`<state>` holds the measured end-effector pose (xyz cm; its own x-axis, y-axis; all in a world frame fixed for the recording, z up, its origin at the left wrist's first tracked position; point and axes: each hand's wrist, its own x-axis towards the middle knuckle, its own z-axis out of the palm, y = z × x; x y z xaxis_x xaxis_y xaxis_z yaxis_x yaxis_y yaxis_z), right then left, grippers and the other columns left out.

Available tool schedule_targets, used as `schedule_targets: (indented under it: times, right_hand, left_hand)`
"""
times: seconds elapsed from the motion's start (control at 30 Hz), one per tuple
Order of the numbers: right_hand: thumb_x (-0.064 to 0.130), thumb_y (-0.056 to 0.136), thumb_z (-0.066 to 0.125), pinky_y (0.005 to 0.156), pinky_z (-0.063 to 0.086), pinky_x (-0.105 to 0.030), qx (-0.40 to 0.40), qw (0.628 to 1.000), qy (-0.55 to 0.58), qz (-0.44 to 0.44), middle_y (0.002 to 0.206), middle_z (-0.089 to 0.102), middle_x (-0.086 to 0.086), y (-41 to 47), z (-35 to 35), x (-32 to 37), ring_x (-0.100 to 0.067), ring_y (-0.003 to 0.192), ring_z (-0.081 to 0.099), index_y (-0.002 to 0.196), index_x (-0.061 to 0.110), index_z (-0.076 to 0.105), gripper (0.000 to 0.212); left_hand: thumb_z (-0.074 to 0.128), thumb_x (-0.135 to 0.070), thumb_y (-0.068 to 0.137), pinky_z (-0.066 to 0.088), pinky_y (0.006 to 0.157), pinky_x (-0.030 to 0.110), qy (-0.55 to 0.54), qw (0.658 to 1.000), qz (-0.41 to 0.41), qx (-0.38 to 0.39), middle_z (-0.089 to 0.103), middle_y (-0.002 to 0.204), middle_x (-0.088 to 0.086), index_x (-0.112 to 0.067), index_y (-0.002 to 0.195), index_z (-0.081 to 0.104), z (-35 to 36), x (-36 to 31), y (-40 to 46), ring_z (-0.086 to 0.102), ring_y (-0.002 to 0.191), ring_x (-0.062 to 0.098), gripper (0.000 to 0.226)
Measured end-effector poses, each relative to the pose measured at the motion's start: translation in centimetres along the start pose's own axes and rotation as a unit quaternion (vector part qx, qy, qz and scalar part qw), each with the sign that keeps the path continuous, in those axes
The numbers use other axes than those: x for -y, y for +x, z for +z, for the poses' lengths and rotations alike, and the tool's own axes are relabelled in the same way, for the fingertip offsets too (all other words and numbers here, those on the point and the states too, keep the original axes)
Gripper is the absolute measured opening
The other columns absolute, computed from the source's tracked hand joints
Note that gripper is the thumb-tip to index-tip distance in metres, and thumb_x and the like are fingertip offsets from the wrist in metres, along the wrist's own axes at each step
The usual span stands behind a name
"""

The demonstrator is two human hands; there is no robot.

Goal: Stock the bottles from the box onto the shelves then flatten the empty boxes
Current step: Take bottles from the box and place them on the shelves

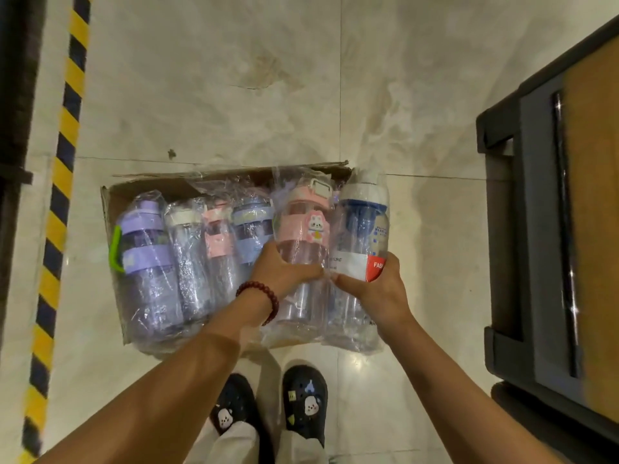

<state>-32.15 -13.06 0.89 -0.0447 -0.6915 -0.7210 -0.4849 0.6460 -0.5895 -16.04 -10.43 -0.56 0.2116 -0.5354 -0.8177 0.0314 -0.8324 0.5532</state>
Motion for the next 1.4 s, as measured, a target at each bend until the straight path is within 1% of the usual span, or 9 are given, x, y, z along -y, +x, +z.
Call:
schedule_targets:
  times: [0.1,0.27,0.37,0.5,0.6,0.73,1.03,1.27,1.4]
  right_hand:
    - [0.03,0.061,0.087,0.063,0.048,-0.015,0.009,0.999,-0.002,-0.03,0.104,0.052,0.009,-2.6,0.0,1.9,-0.005,0.088,0.056,0.133,0.021,0.032,0.091]
    - [0.048,0.046,0.086,0.088,0.053,-0.042,0.024,0.994,-0.042,-0.096,0.115,0.054,0.008,-8.2,0.9,8.6,-0.013,0.1,0.058,0.13,0.032,0.034,0.101]
    - [0.031,0.057,0.088,0.077,0.052,-0.021,0.061,0.985,-0.041,-0.154,0.097,0.05,0.019,-12.6,1.9,13.8,0.0,0.085,0.055,0.12,0.031,0.035,0.083]
    - [0.016,0.066,0.084,0.06,0.044,-0.003,0.115,0.965,-0.038,-0.234,0.096,0.05,0.017,-19.2,3.6,19.9,0.021,0.078,0.053,0.119,0.027,0.038,0.071]
    - [0.018,0.066,0.085,0.068,0.051,-0.015,0.175,0.948,-0.035,-0.264,0.109,0.056,0.009,-23.9,5.6,23.7,0.0,0.089,0.061,0.126,0.034,0.033,0.081]
    - [0.02,0.066,0.085,0.075,0.054,-0.027,0.23,0.92,-0.053,-0.314,0.107,0.055,0.013,-30.6,8.4,27.8,-0.007,0.091,0.058,0.125,0.037,0.03,0.082]
    - [0.019,0.063,0.087,0.078,0.051,-0.022,0.377,0.818,-0.122,-0.417,0.108,0.058,0.012,-44.9,12.5,31.6,-0.004,0.095,0.059,0.123,0.034,0.036,0.08]
    - [0.014,0.067,0.084,0.063,0.046,-0.006,0.504,0.703,-0.179,-0.47,0.104,0.051,0.019,-55.3,15.5,29.7,0.0,0.091,0.055,0.126,0.032,0.031,0.081]
    - [0.021,0.062,0.087,0.067,0.048,-0.014,0.56,0.652,-0.214,-0.463,0.11,0.056,0.013,-60.4,18.1,26.5,-0.001,0.096,0.056,0.128,0.033,0.033,0.087]
  left_hand:
    - [0.089,-0.026,0.055,0.042,0.08,0.025,-0.045,0.999,0.021,-0.018,0.05,0.11,-0.005,-0.013,0.126,0.039,-1.7,-0.5,-3.0,0.05,0.104,0.014,0.088]
    - [0.089,-0.014,0.057,0.041,0.078,0.022,-0.123,0.989,0.063,-0.057,0.051,0.098,-0.01,-0.013,0.122,0.042,-6.9,-3.0,-8.5,0.052,0.101,0.013,0.08]
    - [0.087,-0.028,0.033,0.044,0.071,0.018,-0.165,0.974,0.116,-0.101,0.058,0.098,-0.008,-0.01,0.12,0.049,-11.5,-4.6,-12.7,0.058,0.098,0.014,0.096]
    - [0.085,-0.027,0.035,0.052,0.084,0.038,-0.206,0.954,0.168,-0.134,0.062,0.107,-0.002,-0.021,0.109,0.054,-19.1,-6.0,-19.4,0.061,0.1,0.017,0.081]
    - [0.092,-0.035,0.029,0.049,0.093,0.05,-0.237,0.935,0.212,-0.158,0.062,0.12,0.01,-0.012,0.12,0.052,-24.6,-6.4,-25.0,0.059,0.111,0.026,0.102]
    - [0.083,-0.029,0.029,0.047,0.094,0.039,-0.269,0.897,0.26,-0.236,0.063,0.118,0.004,-0.009,0.123,0.049,-29.8,-6.5,-33.4,0.06,0.109,0.017,0.102]
    - [0.08,-0.031,0.028,0.049,0.083,0.03,-0.348,0.797,0.296,-0.395,0.063,0.108,-0.004,-0.025,0.11,0.051,-33.1,-0.7,-51.1,0.061,0.098,0.01,0.087]
    - [0.082,-0.031,0.03,0.046,0.096,0.051,-0.418,0.699,0.26,-0.518,0.061,0.116,0.009,-0.021,0.114,0.049,-30.9,7.2,-63.5,0.059,0.108,0.027,0.091]
    - [0.081,-0.031,0.029,0.048,0.091,0.043,-0.443,0.647,0.238,-0.573,0.062,0.111,0.006,-0.021,0.112,0.051,-29.3,12.1,-68.8,0.06,0.104,0.023,0.089]
